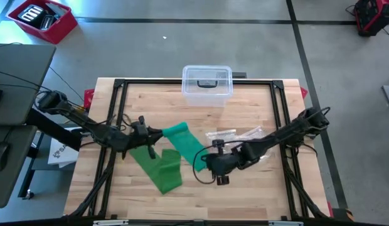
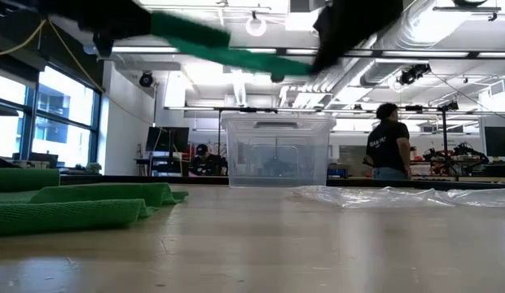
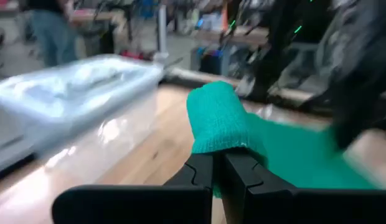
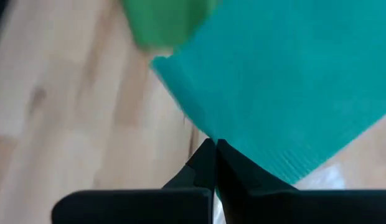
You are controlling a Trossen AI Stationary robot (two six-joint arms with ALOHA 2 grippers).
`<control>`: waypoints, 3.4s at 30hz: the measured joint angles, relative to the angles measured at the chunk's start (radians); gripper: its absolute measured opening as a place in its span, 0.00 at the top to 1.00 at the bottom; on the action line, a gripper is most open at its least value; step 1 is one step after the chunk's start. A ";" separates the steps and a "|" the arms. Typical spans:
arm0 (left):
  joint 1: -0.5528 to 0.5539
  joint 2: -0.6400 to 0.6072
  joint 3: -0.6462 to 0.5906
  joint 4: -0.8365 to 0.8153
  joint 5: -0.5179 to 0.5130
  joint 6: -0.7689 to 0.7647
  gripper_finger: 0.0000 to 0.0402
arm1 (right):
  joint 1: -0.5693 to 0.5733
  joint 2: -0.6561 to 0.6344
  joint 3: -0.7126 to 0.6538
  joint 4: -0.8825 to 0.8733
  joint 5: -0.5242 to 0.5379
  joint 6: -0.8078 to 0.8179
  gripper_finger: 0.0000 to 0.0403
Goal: Roll bandage
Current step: Roll the blue bandage
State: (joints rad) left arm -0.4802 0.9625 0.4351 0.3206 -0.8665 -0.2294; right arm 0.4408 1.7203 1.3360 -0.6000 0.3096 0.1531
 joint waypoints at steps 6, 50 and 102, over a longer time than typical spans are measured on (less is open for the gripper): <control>0.008 0.061 0.000 -0.087 0.143 -0.107 1.00 | 0.060 -0.001 0.294 -0.224 0.334 -0.039 1.00; 0.143 0.372 0.001 0.201 0.719 -0.109 1.00 | -0.073 -0.014 0.551 -0.163 0.389 -0.416 1.00; -0.024 0.300 0.001 0.546 0.359 0.088 1.00 | -0.270 -0.079 -0.128 0.187 -0.213 -0.021 0.60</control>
State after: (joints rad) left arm -0.5045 1.2621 0.4358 0.8666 -0.5071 -0.1412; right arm 0.1707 1.6416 1.2076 -0.4133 0.0967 0.1325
